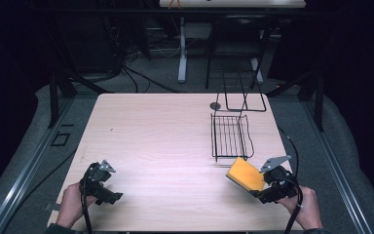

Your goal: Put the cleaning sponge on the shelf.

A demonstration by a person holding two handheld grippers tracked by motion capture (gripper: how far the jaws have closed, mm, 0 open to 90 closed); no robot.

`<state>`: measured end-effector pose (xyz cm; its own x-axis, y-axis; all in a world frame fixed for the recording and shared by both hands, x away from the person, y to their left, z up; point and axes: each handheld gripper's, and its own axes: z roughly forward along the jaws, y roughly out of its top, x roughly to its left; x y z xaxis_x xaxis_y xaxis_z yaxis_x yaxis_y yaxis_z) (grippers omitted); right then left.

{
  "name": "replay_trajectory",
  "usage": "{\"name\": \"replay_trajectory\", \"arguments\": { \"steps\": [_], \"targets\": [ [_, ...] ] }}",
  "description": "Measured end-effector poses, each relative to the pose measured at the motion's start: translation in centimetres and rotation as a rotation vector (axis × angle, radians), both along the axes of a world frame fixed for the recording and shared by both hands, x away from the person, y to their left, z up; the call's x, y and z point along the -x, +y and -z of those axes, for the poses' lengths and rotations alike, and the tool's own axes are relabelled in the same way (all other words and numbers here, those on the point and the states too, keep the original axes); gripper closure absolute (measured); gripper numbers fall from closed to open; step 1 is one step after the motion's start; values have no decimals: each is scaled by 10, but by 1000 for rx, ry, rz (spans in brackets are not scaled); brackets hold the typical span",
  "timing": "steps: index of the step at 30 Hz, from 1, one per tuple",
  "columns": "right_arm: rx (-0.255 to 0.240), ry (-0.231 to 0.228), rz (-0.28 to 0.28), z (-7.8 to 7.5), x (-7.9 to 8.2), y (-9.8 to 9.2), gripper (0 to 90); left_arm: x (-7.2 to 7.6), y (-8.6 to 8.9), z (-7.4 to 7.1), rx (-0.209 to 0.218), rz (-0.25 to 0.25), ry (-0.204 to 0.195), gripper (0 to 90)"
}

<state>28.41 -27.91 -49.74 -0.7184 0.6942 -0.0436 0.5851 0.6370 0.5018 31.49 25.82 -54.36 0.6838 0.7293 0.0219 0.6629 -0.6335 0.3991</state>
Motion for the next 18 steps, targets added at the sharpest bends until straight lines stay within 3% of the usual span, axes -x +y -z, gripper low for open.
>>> {"name": "replay_trajectory", "arguments": {
  "steps": [7,10,18],
  "targets": [
    [-10,-18,-4,-7,-2,3,259,0,0,0,0,0,-1,57],
    [-16,-50,-19,-12,-1,6,260,0,0,0,-3,3,1,57],
    [-12,-81,-21,-18,-5,12,261,0,-1,1,-3,-1,2,58]
  ]
}}
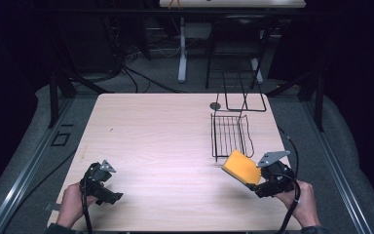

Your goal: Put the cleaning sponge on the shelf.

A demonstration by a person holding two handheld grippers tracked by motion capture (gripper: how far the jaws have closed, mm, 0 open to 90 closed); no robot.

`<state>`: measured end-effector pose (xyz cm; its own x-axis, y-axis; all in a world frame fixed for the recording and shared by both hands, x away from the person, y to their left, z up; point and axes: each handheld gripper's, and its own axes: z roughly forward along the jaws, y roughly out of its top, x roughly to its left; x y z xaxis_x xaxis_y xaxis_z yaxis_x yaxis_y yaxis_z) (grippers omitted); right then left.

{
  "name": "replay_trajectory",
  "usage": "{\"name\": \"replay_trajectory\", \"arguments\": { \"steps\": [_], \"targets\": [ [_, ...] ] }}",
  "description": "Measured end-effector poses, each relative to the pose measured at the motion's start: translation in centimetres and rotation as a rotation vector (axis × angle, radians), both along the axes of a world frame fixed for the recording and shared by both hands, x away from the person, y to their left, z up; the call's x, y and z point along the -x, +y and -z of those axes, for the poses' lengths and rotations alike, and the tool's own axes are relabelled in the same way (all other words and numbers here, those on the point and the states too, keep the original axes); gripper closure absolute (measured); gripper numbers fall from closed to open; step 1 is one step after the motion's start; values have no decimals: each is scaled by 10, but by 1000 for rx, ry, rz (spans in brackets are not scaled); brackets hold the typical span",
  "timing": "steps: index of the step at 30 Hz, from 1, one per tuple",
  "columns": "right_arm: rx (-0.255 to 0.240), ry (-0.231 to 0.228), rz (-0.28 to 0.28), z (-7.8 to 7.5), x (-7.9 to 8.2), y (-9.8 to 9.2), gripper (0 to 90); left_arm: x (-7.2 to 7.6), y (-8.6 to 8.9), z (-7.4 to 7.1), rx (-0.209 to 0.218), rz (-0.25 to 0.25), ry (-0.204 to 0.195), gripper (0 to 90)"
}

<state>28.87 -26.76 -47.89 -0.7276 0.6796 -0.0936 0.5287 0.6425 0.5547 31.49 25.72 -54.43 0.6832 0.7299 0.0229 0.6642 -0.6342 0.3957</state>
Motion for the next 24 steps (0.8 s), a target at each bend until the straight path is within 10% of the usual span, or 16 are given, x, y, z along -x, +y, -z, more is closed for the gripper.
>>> {"name": "replay_trajectory", "arguments": {
  "steps": [24],
  "targets": [
    [35,-75,52,-8,-37,13,263,0,0,0,-6,2,0,61]
  ]
}}
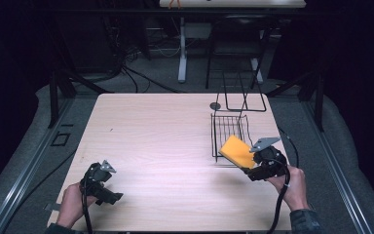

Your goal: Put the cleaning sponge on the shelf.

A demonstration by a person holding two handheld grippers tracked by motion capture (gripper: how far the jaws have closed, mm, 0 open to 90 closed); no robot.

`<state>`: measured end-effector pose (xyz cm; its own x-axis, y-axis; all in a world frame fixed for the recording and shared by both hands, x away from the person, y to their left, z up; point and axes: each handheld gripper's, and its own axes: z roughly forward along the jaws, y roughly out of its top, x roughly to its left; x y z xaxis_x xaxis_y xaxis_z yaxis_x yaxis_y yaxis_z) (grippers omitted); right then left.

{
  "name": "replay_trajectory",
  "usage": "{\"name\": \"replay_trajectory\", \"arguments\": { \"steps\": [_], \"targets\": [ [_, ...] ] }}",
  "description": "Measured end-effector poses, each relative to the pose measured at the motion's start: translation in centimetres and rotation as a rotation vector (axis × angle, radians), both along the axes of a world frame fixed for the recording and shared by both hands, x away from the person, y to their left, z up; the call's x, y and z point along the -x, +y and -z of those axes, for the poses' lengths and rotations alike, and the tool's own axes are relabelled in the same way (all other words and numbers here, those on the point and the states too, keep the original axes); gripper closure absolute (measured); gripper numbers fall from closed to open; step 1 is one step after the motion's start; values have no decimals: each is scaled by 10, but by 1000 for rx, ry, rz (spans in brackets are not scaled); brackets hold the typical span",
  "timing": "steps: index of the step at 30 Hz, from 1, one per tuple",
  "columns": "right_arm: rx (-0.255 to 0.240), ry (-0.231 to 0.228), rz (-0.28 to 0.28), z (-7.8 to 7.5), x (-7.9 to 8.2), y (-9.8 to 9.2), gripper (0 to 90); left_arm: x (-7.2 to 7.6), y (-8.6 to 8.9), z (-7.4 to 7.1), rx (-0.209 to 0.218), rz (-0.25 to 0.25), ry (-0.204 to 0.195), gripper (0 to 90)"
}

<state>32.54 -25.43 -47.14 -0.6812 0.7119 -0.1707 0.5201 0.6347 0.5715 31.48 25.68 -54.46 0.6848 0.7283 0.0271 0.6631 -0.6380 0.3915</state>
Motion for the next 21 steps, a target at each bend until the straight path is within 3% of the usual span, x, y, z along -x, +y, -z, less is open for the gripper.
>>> {"name": "replay_trajectory", "arguments": {
  "steps": [10,21],
  "targets": [
    [-10,-1,37,3,-17,5,263,0,0,0,-1,2,1,62],
    [-30,9,121,8,-32,13,263,0,-1,0,-5,7,5,62]
  ]
}}
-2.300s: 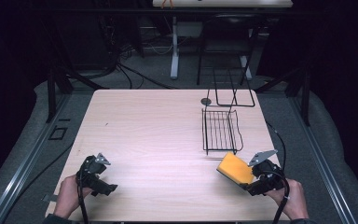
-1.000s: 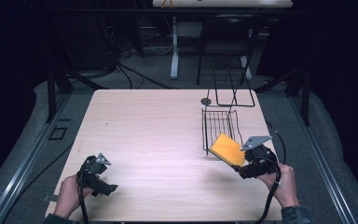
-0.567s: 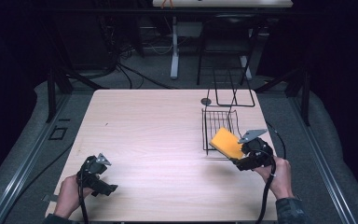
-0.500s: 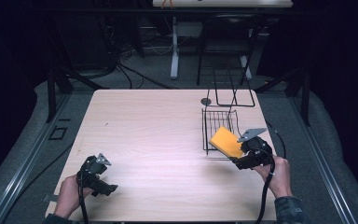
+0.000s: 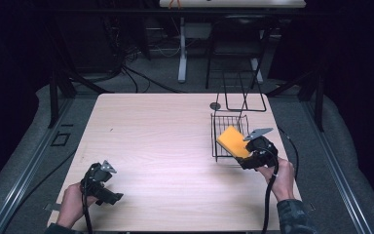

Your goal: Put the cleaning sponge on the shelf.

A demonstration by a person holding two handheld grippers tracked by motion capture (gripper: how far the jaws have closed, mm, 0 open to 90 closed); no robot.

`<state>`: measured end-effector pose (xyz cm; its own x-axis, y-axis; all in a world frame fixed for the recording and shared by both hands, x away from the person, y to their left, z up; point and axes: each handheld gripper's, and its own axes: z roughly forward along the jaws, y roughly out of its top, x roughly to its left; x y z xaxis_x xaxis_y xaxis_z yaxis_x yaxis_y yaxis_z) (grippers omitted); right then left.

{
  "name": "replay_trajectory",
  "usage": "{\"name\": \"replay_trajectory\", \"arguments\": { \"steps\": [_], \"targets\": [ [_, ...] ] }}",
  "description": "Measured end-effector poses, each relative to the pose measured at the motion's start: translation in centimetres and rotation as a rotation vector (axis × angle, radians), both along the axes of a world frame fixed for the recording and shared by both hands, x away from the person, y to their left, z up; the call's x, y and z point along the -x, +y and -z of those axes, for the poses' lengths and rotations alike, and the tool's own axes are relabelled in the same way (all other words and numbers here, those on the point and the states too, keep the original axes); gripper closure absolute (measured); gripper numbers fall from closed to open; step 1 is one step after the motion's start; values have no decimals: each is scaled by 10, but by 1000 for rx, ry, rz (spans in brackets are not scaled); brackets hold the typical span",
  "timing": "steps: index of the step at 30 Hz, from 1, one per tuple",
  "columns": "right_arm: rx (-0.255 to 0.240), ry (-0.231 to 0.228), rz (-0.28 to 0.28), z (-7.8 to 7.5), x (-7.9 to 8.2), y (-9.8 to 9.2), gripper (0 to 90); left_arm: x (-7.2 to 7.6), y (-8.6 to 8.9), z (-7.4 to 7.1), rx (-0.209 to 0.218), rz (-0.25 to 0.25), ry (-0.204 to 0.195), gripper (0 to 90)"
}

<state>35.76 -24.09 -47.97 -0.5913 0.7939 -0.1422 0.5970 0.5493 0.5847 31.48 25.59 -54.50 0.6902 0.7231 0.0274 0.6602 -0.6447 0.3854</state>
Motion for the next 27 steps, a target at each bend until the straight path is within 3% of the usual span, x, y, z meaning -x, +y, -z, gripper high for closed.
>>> {"name": "replay_trajectory", "arguments": {
  "steps": [17,27],
  "targets": [
    [11,18,61,11,-21,10,263,0,-1,0,-4,4,-2,63],
    [-32,32,105,15,-30,10,261,0,-2,0,-6,4,-3,65]
  ]
}}
